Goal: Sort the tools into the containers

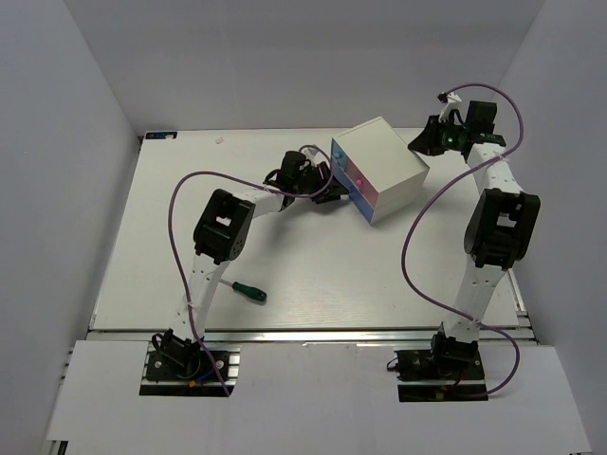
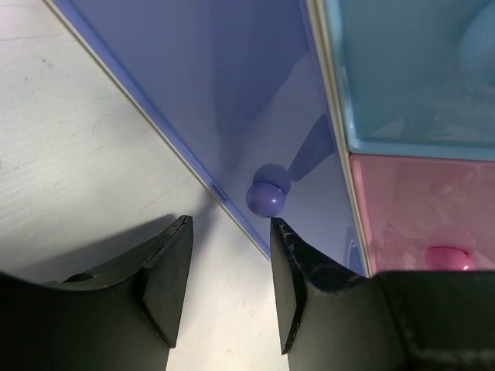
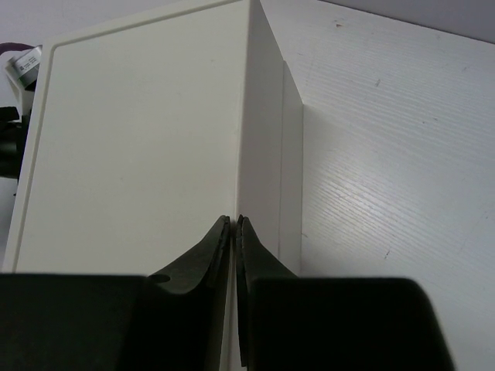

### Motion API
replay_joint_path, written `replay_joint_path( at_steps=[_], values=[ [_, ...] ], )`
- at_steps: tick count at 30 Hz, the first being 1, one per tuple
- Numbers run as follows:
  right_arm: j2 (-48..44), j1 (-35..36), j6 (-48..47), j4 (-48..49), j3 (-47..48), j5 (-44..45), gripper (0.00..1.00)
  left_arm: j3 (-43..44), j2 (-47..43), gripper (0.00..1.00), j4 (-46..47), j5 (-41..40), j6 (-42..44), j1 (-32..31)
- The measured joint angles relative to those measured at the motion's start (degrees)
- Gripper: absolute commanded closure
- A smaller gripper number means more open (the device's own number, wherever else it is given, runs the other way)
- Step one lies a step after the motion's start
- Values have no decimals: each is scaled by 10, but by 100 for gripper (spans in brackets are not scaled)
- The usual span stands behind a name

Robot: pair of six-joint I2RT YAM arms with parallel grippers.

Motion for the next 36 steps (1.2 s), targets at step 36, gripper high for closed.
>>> replay_joint_path(
  at_steps=[36],
  values=[
    [-19, 3, 11, 28, -40, -5, 97, 0, 14, 66, 69, 16, -62, -2]
  ],
)
